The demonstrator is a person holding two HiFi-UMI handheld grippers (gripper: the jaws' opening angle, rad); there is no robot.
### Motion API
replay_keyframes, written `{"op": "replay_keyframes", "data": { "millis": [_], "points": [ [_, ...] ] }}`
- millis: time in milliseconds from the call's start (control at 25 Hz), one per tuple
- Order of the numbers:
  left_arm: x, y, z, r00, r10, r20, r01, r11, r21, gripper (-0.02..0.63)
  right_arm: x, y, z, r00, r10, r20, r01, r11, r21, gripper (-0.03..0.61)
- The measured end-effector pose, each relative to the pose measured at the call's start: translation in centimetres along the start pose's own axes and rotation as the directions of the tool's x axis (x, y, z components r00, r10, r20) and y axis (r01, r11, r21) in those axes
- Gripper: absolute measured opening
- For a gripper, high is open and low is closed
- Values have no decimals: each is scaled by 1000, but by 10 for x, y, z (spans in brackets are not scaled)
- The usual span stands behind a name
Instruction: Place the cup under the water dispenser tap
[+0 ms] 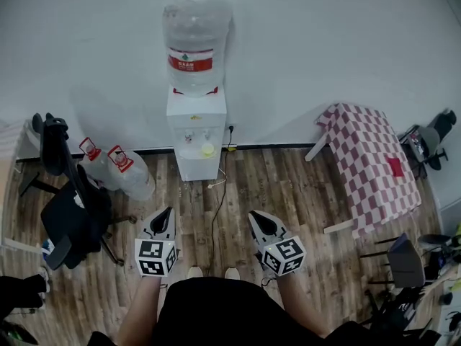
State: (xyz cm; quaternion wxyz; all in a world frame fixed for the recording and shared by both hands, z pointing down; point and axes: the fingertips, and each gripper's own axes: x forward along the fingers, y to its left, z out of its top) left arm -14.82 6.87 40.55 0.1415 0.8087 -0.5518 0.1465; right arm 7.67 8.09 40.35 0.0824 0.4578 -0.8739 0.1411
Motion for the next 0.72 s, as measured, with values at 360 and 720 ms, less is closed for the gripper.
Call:
{"op": "replay_keyframes", "data": {
  "millis": [360,720],
  "points": [
    [6,-28,5,1000,11,-6,-11,1000,9,15,-12,-21,-6,1000,17,-4,-17,1000,7,21],
    [11,-39,5,999,31,-15,-30,999,19,15,-17,-39,-6,1000,26,-4,-26,1000,5,21]
  ]
}}
